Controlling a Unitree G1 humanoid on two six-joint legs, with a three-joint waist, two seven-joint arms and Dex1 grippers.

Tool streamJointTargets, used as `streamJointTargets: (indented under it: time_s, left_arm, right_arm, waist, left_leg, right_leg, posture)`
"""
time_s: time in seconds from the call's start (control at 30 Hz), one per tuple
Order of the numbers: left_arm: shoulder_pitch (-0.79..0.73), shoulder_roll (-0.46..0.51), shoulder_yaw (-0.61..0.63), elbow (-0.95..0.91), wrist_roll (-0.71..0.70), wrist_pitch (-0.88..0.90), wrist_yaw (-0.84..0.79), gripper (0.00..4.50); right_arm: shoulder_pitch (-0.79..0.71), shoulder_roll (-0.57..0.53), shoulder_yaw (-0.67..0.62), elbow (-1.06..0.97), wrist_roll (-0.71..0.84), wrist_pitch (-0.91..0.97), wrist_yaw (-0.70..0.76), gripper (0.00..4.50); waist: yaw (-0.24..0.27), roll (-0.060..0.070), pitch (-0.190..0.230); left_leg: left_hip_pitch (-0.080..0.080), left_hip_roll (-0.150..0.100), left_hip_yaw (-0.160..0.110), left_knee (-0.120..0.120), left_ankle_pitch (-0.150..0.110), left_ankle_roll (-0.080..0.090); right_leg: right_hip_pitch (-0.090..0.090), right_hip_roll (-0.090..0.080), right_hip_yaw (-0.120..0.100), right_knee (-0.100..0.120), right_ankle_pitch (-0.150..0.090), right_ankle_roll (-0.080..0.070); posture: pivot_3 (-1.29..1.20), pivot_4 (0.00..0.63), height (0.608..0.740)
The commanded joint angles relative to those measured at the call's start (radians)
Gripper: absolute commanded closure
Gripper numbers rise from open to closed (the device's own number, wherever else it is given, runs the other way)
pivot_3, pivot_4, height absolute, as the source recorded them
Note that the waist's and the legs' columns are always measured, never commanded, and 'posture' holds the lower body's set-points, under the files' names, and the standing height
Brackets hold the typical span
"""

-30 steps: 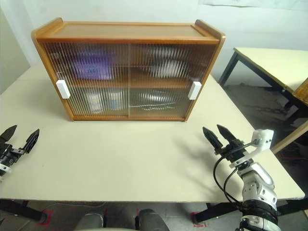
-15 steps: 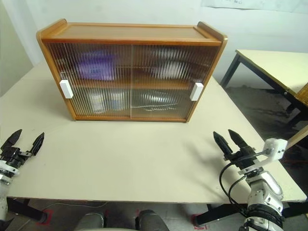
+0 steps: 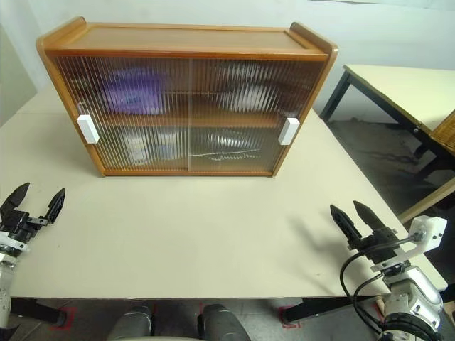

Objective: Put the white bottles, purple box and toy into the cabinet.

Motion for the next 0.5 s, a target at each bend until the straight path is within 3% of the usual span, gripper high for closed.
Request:
streamJointTargets:
  time_s: [0.03, 0.5]
  left_arm:
    - [0.032, -0.010, -0.003, -0.070, -0.005, 0.046, 0.026, 0.00]
    - [0.044, -0.015, 0.001, -0.115, -0.004, 0.076, 0.069, 0.00]
  right_arm:
    - [0.019, -0.019, -0.022, 0.008, 0.004, -0.006, 0.012, 0.02]
    - [-0.035, -0.054, -0.006, 0.051, -0.022, -0.011, 0.025, 0.02]
  waist:
    - [0.000, -0.001, 0.009]
    - [0.000, -0.006, 0.028]
  left_leg:
    - [0.000, 0.000, 0.001, 0.000, 0.000, 0.000]
    - [0.002, -0.002, 0.013, 0.000, -0.005, 0.002]
  right_leg:
    - [0.000, 0.000, 0.001, 0.000, 0.000, 0.000]
    - [-0.001, 0.000, 0.018, 0.000, 0.001, -0.002]
  posture:
    - [-0.01, 0.098, 0.740]
    - [-0.01, 0.093, 0.740]
